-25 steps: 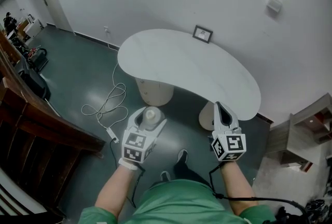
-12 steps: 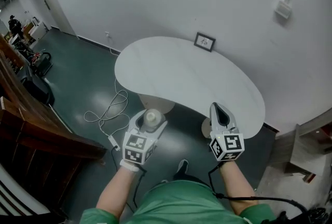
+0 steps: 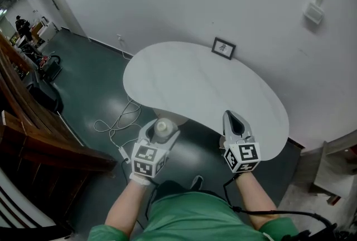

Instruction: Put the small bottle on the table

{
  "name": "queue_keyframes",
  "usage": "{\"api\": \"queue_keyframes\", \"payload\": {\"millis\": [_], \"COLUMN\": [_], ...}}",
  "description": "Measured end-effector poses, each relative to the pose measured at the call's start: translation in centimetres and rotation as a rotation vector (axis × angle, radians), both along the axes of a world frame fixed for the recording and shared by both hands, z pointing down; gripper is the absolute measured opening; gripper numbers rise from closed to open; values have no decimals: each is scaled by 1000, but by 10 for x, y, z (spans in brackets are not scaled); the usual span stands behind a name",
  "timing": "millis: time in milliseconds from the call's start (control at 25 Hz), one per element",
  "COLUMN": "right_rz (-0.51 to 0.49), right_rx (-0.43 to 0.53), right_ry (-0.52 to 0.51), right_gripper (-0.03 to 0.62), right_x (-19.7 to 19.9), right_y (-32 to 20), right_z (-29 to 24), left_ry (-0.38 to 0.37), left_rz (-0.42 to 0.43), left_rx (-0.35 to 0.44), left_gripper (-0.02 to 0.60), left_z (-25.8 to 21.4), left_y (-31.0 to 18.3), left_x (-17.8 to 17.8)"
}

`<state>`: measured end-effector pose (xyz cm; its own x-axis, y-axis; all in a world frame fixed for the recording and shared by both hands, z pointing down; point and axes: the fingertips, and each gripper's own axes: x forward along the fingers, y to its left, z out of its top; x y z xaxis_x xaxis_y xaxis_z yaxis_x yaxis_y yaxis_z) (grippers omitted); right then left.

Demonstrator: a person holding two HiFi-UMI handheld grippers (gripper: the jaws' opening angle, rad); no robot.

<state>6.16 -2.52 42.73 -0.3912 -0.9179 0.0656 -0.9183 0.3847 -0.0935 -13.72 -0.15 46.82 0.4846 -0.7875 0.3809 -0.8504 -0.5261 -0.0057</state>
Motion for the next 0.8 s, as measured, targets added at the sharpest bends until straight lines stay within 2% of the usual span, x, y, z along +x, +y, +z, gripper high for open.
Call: {"api": "queue_keyframes", "payload": {"millis": [440, 800], "right_rz": [60, 225], "right_rx": [-1, 13], "right_ry": [0, 20], "right_gripper": [2, 2], "right_x": [22, 51], "right_y": [-52, -103], "right_z": [-1, -5], "left_ry": [-20, -21], "left_rz": [23, 153], "left_rx": [12, 29], "left_gripper": [344, 344], "left_z": [-2, -4], "left_y": [-64, -163], "left_x": [1, 13]}}
